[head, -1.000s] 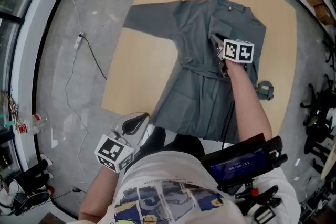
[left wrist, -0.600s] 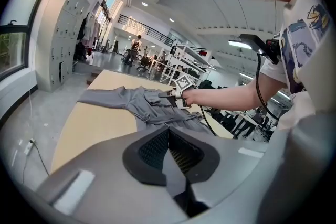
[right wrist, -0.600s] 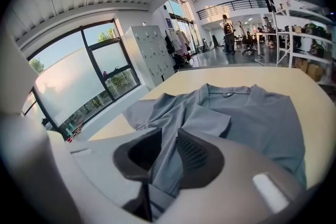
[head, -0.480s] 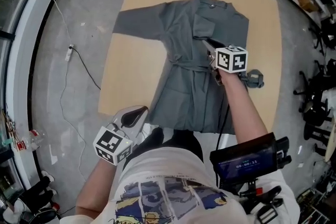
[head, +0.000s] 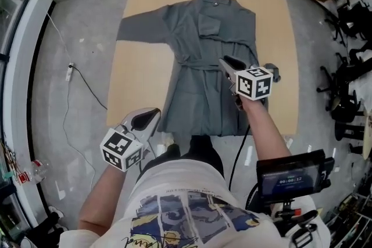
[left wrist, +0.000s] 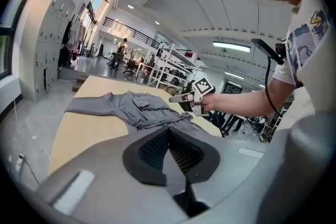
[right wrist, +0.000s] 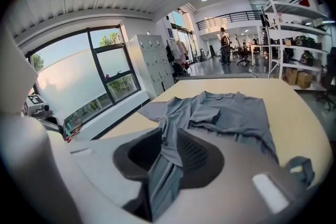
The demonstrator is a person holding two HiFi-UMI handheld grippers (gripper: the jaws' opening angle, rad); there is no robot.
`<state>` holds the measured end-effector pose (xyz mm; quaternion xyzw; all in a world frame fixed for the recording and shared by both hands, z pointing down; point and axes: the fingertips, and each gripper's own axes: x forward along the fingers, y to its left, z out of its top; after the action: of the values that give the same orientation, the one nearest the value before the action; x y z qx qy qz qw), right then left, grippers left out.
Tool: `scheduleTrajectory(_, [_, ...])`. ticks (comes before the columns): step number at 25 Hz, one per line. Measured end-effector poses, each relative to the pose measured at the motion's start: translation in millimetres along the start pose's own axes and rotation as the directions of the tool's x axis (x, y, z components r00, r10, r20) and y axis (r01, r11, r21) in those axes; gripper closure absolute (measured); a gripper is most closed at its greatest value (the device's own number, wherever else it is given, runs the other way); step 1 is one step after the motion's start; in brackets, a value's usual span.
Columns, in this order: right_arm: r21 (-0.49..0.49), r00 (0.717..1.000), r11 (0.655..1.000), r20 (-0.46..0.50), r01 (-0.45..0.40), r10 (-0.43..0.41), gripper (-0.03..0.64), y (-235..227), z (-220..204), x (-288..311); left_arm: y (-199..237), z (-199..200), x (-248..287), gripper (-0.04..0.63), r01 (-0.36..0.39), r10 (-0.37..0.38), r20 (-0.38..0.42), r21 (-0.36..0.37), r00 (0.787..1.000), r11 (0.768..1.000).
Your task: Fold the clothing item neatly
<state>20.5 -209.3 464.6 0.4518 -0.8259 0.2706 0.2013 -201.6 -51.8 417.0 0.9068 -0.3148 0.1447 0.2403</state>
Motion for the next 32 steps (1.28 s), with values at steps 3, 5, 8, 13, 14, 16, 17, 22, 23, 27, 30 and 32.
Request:
scheduleTrajectory(3, [0.003,1.000,1.000,0.008,0.005,-0.005,0.534,5,-16,-14,7,-7,12,0.591,0.020,-0.020,-0.007,-0.007,1.000,1.000])
scheduleTrajectory(5, [-0.007,1.000,1.000,0.010,0.004,-0.004,0.534,15,-24,-28,7,-11,15,0.591,0.034,-0.034,-0.018,-0.001,0.999,0.999])
scheduleTrajectory(8, [-0.033,1.000,0.999,0.019,-0.007,0.008,0.534,44,-33,-59,-5,-10,4,0.592,0.035,-0.035,-0.025,0.018,0.999,0.999])
scheduleTrajectory(13, [-0.040,0.999,0.998,0.029,-0.041,0.042,0.534,67,-52,-98,-21,-5,4,0.592,0.006,-0.006,-0.010,0.020,1.000,1.000])
scheduleTrajectory(14, [-0.044,0.999,0.998,0.029,-0.042,0.044,0.534,67,-56,-104,-24,-5,6,0.592,-0.003,0.003,-0.008,0.019,1.000,1.000])
scheduleTrajectory(16, [-0.057,0.999,0.997,0.026,-0.046,0.047,0.534,67,-62,-117,-29,-3,9,0.592,-0.021,0.021,-0.005,0.015,1.000,1.000])
scheduleTrajectory(17, [-0.065,0.998,0.997,0.024,-0.051,0.053,0.534,67,-64,-123,-31,-3,11,0.592,-0.030,0.030,-0.004,0.012,1.000,0.999])
scheduleTrajectory(22, [-0.123,0.995,0.988,0.010,-0.094,0.096,0.534,72,-77,-145,-33,-3,14,0.592,-0.095,0.095,0.006,0.005,0.995,0.995])
scheduleTrajectory(23, [-0.130,0.995,0.986,0.011,-0.100,0.102,0.534,71,-77,-147,-29,-1,15,0.591,-0.114,0.114,0.011,0.004,0.993,0.994])
scheduleTrajectory(27, [-0.137,0.994,0.985,0.003,-0.109,0.111,0.534,71,-86,-146,3,3,12,0.583,-0.192,0.194,0.037,-0.048,0.980,0.980])
scheduleTrajectory(30, [-0.136,0.993,0.984,-0.009,-0.115,0.115,0.534,76,-90,-139,47,6,4,0.564,-0.254,0.259,0.046,-0.090,0.965,0.963])
scheduleTrajectory(32, [-0.133,0.994,0.985,-0.014,-0.110,0.109,0.534,75,-87,-131,82,12,1,0.544,-0.296,0.301,0.047,-0.101,0.952,0.950])
